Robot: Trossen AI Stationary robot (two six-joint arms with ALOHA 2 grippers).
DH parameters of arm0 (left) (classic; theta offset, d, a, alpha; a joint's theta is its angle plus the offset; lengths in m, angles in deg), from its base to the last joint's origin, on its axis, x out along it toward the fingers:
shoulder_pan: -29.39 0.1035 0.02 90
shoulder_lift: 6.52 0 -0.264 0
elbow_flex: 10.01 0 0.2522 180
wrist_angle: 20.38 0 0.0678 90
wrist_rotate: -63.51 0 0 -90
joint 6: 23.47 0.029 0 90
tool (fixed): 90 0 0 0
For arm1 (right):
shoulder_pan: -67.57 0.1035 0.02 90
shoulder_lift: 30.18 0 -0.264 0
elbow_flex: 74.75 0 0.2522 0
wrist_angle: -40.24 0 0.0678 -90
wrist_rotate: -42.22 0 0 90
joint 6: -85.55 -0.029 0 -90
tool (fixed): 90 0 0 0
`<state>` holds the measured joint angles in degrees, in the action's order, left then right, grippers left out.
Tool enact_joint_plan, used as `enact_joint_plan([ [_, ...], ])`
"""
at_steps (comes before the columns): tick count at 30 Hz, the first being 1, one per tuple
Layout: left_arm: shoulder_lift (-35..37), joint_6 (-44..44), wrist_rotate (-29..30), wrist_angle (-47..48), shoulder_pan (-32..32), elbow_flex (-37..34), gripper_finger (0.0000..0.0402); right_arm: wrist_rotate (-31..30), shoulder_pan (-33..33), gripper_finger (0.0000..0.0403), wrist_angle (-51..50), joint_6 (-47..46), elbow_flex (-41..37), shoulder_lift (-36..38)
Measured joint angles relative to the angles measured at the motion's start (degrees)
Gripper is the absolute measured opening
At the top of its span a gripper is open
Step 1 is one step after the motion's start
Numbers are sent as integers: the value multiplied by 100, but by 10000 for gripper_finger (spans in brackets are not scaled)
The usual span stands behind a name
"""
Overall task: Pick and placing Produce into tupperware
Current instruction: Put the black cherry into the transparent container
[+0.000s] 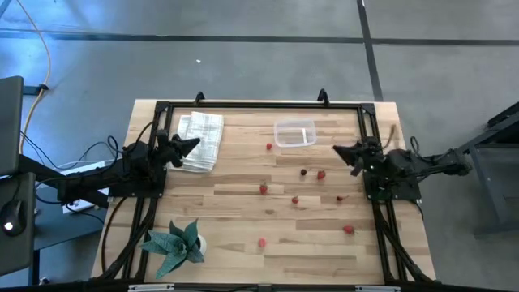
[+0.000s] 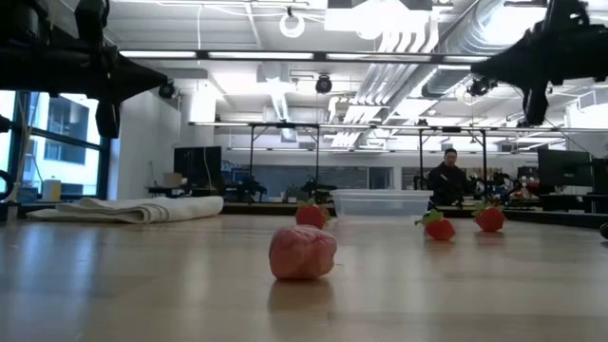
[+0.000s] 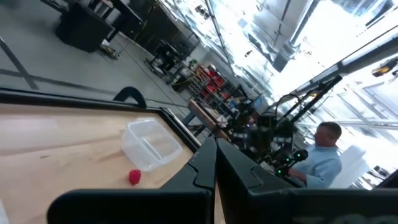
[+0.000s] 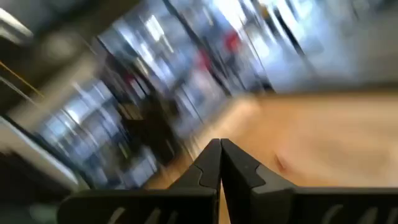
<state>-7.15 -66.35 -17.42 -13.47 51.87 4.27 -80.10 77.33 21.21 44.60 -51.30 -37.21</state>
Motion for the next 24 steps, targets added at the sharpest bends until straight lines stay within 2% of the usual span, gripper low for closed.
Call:
enact_joint_plan([
  [3, 0, 1, 48, 7, 0, 0, 1, 331, -5, 0, -1672, -739, 704, -829],
  [6, 0, 9, 83, 9, 0, -1, 1, 704, -140, 0, -2558, -930, 1340, -1854],
  [10, 0, 50, 108, 91, 0, -1, 1, 1402, -653, 1, -2545, -284, 2049, -3247],
  [16, 0, 59, -49, 138, 0, -1, 1, 2874, -1548, 21, -2562, 570, 2812, -5025],
  [20, -49, 56, -374, 153, 0, 112, 1, 3489, -2025, 42, -2556, 917, 3148, -5800],
  [24, -469, 281, -800, 338, -2, 750, 1, 3714, -2321, 60, -2560, 1377, 3555, -6221],
])
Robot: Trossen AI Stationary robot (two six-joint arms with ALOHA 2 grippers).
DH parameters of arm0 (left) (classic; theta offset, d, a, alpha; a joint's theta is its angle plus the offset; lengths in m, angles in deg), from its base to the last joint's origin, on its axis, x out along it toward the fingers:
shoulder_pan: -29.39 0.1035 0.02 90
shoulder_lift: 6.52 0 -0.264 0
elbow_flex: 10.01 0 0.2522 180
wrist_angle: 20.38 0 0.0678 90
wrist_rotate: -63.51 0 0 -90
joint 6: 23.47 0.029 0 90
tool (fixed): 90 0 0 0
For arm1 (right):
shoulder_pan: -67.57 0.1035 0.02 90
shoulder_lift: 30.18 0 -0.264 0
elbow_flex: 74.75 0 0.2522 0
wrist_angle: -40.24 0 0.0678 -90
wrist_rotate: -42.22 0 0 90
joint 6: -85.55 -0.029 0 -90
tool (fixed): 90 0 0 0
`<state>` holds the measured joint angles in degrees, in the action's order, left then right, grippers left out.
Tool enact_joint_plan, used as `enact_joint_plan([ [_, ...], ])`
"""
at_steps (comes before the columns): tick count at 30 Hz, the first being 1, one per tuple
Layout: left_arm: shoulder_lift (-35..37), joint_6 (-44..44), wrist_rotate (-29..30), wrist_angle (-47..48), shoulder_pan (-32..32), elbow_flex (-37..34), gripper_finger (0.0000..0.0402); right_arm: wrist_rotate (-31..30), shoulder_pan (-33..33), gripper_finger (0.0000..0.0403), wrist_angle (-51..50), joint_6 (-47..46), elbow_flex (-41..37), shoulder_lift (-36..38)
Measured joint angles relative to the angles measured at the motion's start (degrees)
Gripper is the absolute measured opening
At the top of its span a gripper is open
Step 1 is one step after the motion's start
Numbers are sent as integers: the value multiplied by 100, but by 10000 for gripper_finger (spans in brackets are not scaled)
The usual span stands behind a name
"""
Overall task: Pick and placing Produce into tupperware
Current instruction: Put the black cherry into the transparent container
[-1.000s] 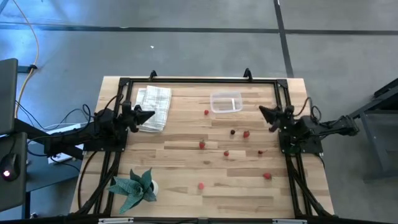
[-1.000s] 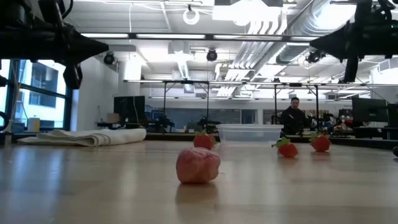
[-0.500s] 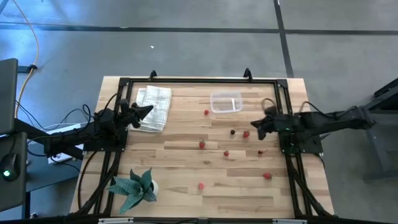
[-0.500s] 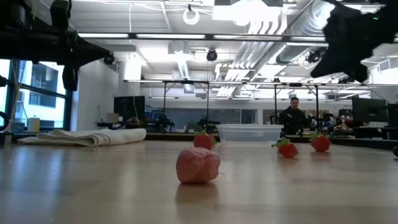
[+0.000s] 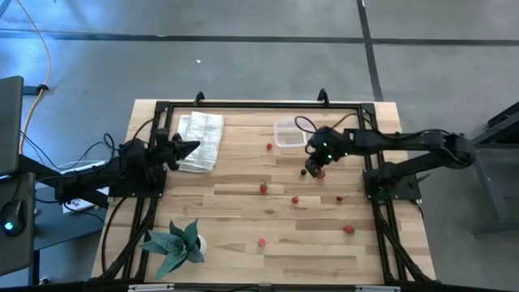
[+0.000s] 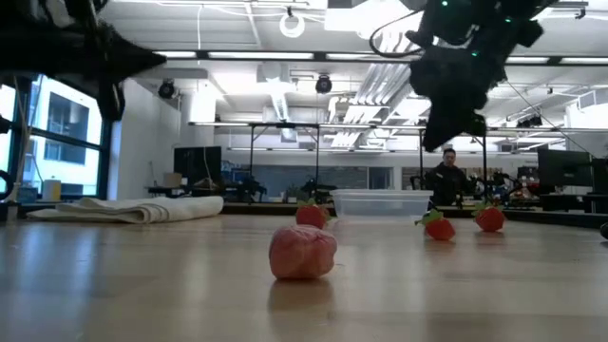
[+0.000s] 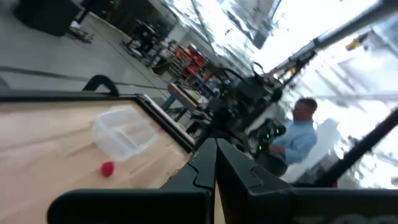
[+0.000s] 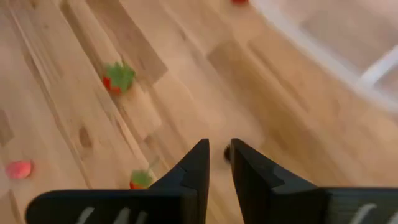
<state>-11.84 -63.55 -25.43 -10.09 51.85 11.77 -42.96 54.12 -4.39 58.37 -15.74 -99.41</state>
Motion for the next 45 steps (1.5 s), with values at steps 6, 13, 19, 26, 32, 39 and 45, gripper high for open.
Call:
enact_joint_plan([
  [6, -1522, 1420, 137, 1384, 0, 2025, 1, -6, -315, 73, -197, 707, 597, -331],
  [13, -3495, 2811, 307, 2685, 0, 4147, 12, 41, -381, 84, -1083, 1180, 731, -840],
  [19, -4564, 3082, 307, 2754, 0, 4939, 62, 92, -341, 100, -1454, 2019, 731, -1264],
  [26, -5035, 2911, 265, 2775, 0, 5105, 114, -258, -344, 113, -1380, 3076, 616, -1755],
  [32, -5006, 2761, 227, 2748, 0, 5105, 131, -264, -309, 115, -983, 3309, 454, -2112],
  [39, -4986, 2758, 248, 2764, 1, 5107, 132, -238, -224, 115, -708, 3665, 449, -2162],
  [45, -4986, 2758, 259, 2766, 2, 5107, 132, -240, -226, 115, -689, 3821, 449, -2212],
])
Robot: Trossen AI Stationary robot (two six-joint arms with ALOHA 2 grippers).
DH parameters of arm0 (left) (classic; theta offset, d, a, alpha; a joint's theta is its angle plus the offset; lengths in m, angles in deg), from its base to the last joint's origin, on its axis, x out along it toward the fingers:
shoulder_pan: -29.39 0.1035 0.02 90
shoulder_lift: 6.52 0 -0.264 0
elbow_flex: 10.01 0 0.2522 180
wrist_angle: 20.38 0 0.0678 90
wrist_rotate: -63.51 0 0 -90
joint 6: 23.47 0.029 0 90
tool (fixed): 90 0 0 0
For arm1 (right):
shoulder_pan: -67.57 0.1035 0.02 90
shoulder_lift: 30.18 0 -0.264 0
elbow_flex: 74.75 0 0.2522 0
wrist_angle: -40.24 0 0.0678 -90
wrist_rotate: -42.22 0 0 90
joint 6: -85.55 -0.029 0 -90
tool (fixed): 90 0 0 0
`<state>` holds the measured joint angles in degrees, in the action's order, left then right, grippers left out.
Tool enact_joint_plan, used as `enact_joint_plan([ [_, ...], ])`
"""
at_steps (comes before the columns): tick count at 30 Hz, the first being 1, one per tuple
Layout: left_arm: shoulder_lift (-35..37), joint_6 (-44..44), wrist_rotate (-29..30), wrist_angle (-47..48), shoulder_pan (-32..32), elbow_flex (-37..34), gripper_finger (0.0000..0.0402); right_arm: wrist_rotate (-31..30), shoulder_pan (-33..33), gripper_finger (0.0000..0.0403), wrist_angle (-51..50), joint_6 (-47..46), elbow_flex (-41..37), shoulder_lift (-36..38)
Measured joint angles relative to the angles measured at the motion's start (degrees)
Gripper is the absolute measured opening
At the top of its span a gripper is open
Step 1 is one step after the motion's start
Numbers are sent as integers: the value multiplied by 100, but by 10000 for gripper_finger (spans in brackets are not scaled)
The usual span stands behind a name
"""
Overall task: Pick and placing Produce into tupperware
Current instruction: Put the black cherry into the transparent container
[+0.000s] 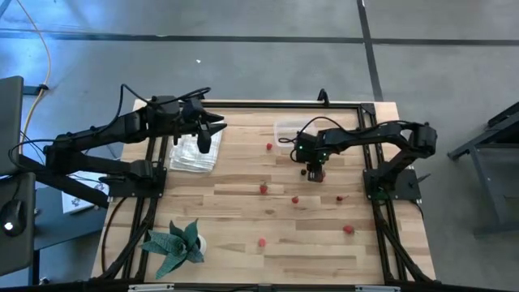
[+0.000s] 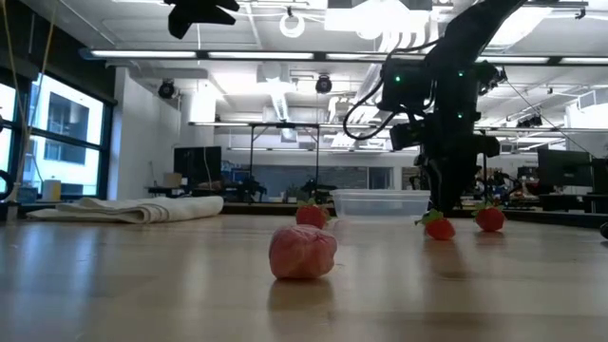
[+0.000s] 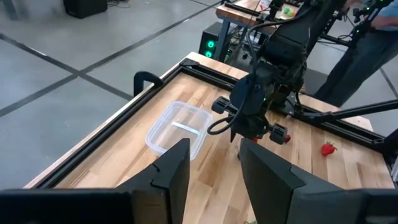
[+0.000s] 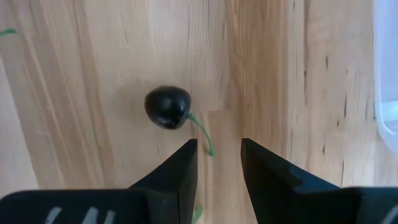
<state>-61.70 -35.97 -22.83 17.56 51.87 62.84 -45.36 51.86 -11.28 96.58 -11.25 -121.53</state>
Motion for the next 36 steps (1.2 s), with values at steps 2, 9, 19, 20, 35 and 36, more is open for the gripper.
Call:
enact_joint_plan([
  [2, 0, 0, 0, 0, 0, 0, 132, 5, 0, 115, 92, -2, 0, -75],
  [9, 0, -28, -57, 7, 0, 0, 131, 73, 6, 115, 249, -48, 24, -528],
  [19, 0, -85, -64, 27, 0, 0, 131, 83, -2, 24, 337, -502, 0, -427],
  [20, 0, -85, -66, 28, 0, 0, 131, 102, -2, 12, 356, -550, -11, -380],
  [35, 0, -131, -68, 46, 0, -2, 131, -907, -357, 0, 679, -1364, -2, 1776],
  [36, 0, -133, -67, 45, -1, 0, 131, -988, -455, 0, 710, -1363, -2, 1850],
])
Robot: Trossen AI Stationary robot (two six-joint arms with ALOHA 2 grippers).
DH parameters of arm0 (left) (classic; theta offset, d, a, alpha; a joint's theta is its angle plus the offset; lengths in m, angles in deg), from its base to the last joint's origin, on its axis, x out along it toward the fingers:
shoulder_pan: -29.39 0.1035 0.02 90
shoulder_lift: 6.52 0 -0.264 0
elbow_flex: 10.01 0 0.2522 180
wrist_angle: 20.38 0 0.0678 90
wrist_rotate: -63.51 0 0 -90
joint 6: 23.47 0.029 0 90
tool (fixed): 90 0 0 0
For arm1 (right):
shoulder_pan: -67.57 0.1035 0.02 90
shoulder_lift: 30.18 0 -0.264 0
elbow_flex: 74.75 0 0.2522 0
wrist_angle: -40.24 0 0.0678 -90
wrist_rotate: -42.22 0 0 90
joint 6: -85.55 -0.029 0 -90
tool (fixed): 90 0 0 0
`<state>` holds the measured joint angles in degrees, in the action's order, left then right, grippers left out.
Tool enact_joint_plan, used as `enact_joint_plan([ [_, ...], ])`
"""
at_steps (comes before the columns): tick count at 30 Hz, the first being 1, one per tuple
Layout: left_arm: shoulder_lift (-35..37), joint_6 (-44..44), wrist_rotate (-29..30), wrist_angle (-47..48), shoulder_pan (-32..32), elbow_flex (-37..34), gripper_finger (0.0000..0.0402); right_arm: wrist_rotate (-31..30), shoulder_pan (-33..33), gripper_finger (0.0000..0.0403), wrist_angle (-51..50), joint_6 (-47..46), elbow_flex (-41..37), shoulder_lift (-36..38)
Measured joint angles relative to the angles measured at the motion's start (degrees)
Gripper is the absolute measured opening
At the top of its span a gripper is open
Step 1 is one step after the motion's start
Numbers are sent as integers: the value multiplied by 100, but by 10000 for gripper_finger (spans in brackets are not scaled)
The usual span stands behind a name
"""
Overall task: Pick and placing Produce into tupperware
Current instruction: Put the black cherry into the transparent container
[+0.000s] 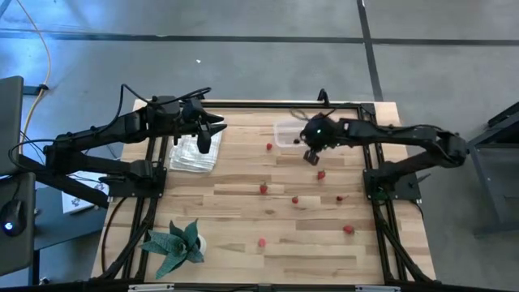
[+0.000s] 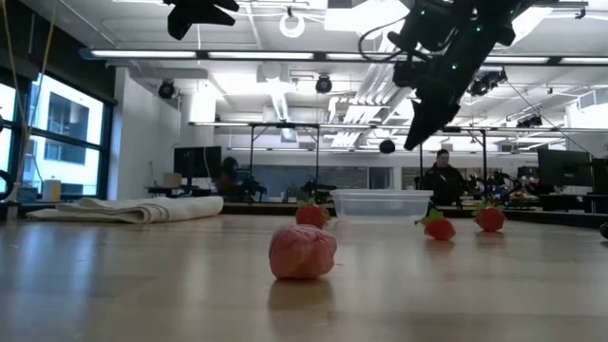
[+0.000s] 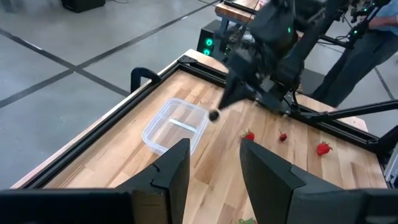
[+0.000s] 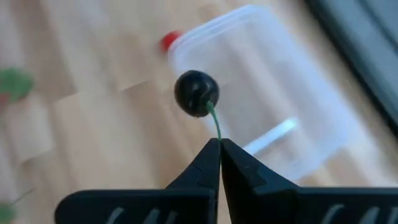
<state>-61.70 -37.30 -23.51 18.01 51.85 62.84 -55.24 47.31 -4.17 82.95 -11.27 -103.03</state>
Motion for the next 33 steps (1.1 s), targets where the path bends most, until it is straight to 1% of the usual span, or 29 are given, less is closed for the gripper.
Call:
enact_joint_plan([
  [5, -9, -28, 13, 2, 0, -1, 131, 28, -498, 0, 275, 78, 2, 32],
  [10, -9, -98, 52, 3, 2, 0, 131, 302, -824, 0, 365, 164, 2, -419],
  [15, -9, -137, 70, 17, 0, 0, 131, 319, -962, 0, 427, 305, 2, -1062],
  [21, -10, -254, 72, 175, 2, 0, 131, 329, -979, 0, 865, 290, 2, -1606],
  [24, -10, -301, 71, 266, 2, 0, 131, 597, -979, 1, 902, 357, 2, -1738],
  [28, -11, -303, 72, 301, 0, -1, 131, 776, -979, 13, 909, 409, 2, -1798],
  [33, -11, -302, 161, 307, 2, 0, 131, 794, -979, 48, 791, 410, 129, -1798],
])
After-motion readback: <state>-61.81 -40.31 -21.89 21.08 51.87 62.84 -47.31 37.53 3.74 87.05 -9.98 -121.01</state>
